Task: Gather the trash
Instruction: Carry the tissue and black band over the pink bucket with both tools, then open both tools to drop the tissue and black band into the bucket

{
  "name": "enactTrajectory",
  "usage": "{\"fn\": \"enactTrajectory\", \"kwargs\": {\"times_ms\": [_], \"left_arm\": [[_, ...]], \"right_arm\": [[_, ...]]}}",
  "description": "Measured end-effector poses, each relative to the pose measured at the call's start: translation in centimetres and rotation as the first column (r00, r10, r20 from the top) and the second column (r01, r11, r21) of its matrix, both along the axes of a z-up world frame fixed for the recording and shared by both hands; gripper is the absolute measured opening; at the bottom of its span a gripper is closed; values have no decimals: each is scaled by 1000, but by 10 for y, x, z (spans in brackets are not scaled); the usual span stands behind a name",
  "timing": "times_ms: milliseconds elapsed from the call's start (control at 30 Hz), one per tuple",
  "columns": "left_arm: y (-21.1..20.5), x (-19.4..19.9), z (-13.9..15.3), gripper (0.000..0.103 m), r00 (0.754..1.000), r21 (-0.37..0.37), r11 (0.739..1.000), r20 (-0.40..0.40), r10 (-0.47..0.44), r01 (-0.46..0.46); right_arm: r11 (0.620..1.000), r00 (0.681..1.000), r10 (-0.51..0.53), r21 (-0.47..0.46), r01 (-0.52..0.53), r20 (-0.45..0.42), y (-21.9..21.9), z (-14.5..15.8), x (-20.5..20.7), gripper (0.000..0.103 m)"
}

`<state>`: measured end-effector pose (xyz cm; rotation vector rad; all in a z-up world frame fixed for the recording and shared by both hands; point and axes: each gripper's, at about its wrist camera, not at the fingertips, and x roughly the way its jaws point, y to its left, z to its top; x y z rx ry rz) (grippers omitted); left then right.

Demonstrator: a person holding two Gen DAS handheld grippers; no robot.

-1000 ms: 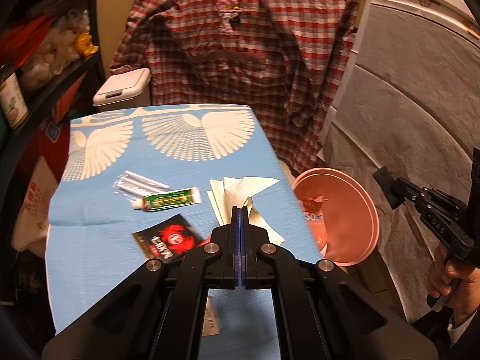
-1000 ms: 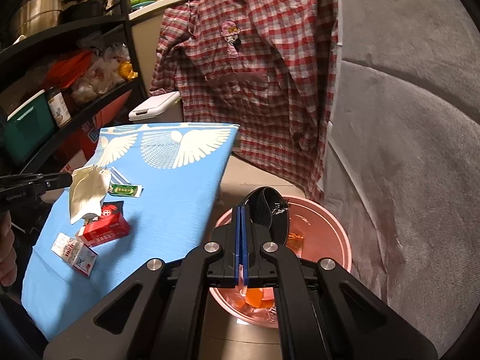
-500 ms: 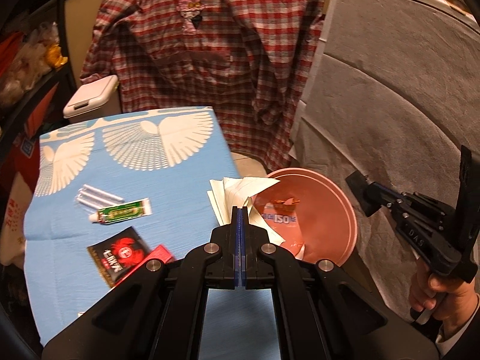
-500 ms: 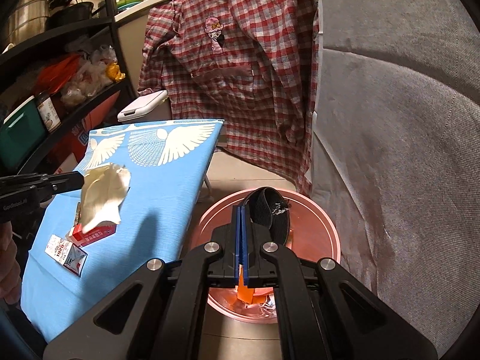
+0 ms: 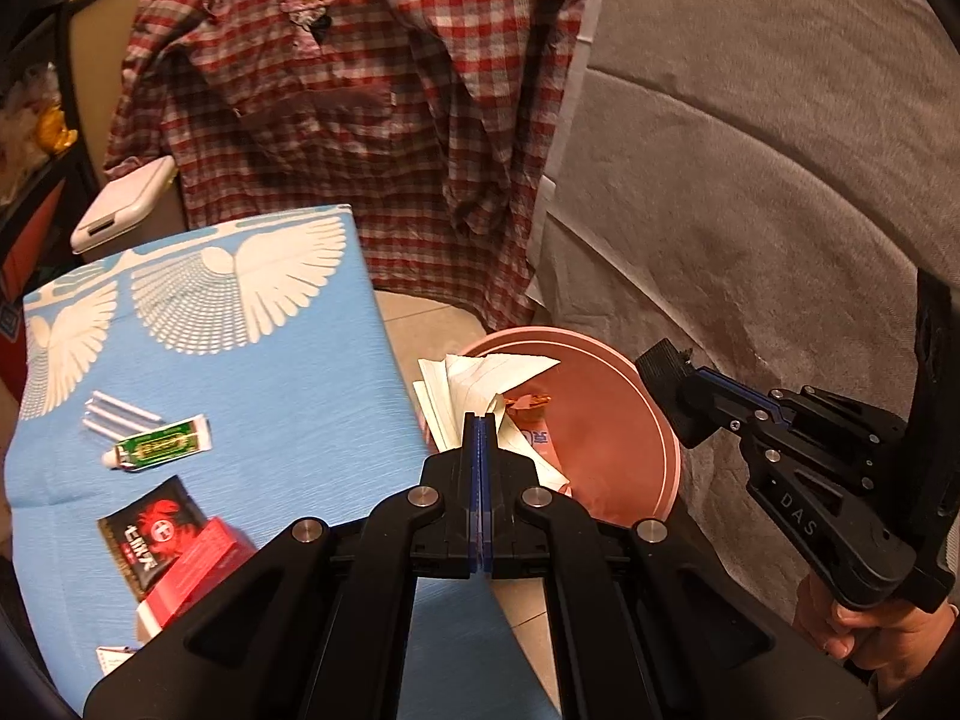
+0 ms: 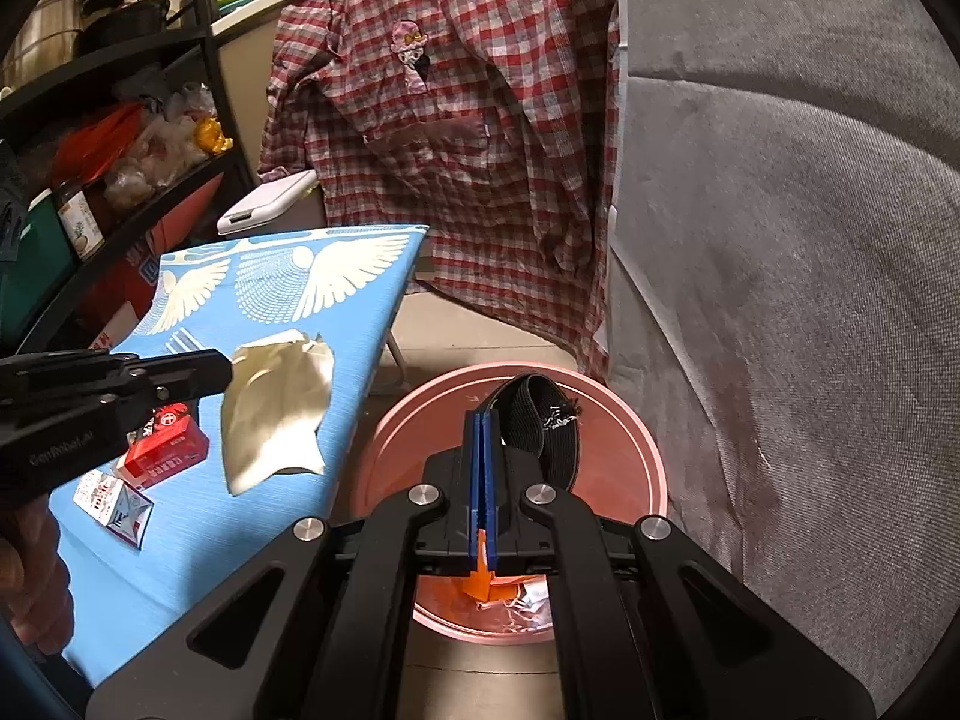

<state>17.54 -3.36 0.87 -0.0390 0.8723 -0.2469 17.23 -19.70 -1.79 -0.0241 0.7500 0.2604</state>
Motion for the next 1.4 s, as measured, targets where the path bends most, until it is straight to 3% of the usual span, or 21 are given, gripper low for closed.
{"fn": "enactTrajectory", "kwargs": {"times_ms": [867,967,1000,1033,1133,1400], "left_arm": [[-29,31,-28,0,998,-28,1000,-68,-14,12],[-29,33,-30,6,997,-34,999,-74,-10,8],[-28,33,-29,14,998,-35,999,-69,-6,4],[-28,32,-28,19,998,-33,999,-63,-3,1],[-26,30,-24,20,999,-37,999,-51,-5,3],[-8,18,-8,20,999,-30,999,-4,35,-35]], "right_arm": [[999,998,-40,-23,39,-38,-14,-13,13,2],[998,998,-50,-39,48,-44,-14,-14,15,6],[998,998,-51,-41,49,-48,-14,-15,16,8],[998,997,-55,-40,53,-51,-15,-15,16,16],[997,997,-70,-37,69,-37,-16,-12,15,39],[997,997,-74,-20,74,-2,-9,3,8,39]]}}
